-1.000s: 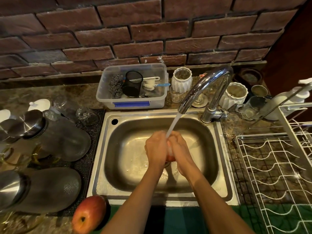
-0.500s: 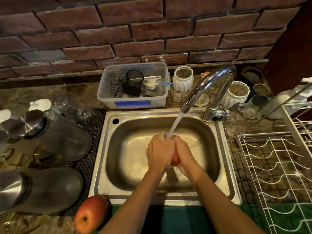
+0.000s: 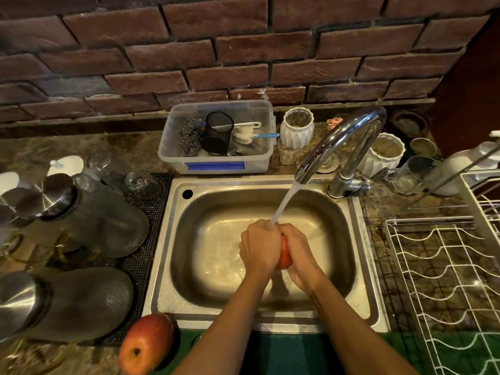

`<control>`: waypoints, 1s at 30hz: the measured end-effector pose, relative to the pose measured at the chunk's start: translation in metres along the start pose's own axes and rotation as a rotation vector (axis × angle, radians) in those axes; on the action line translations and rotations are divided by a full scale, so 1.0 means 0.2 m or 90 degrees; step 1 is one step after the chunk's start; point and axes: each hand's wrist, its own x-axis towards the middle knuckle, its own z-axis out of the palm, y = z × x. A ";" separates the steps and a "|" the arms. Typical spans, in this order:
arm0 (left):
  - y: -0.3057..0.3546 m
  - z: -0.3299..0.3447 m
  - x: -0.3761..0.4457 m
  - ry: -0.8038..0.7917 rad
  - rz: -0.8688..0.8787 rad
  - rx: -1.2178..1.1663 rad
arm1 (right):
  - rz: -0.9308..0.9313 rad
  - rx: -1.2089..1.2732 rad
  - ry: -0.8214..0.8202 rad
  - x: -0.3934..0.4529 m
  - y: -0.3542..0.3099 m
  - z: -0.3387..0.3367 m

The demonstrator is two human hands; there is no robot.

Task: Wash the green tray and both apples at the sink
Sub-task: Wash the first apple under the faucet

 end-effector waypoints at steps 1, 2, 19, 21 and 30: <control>0.01 0.00 0.01 0.001 -0.030 -0.010 | -0.019 0.006 0.004 0.00 0.01 0.00; 0.01 0.00 0.01 0.004 -0.049 -0.022 | -0.033 0.015 0.010 0.00 0.02 0.00; -0.12 -0.07 -0.02 0.024 0.313 0.100 | 0.286 0.102 -0.049 0.07 -0.09 0.00; -0.12 -0.08 -0.02 0.059 0.372 0.116 | 0.310 0.129 -0.053 0.07 -0.10 0.01; -0.09 -0.04 -0.03 0.050 0.032 -0.121 | 0.016 -0.058 0.015 0.02 -0.05 0.09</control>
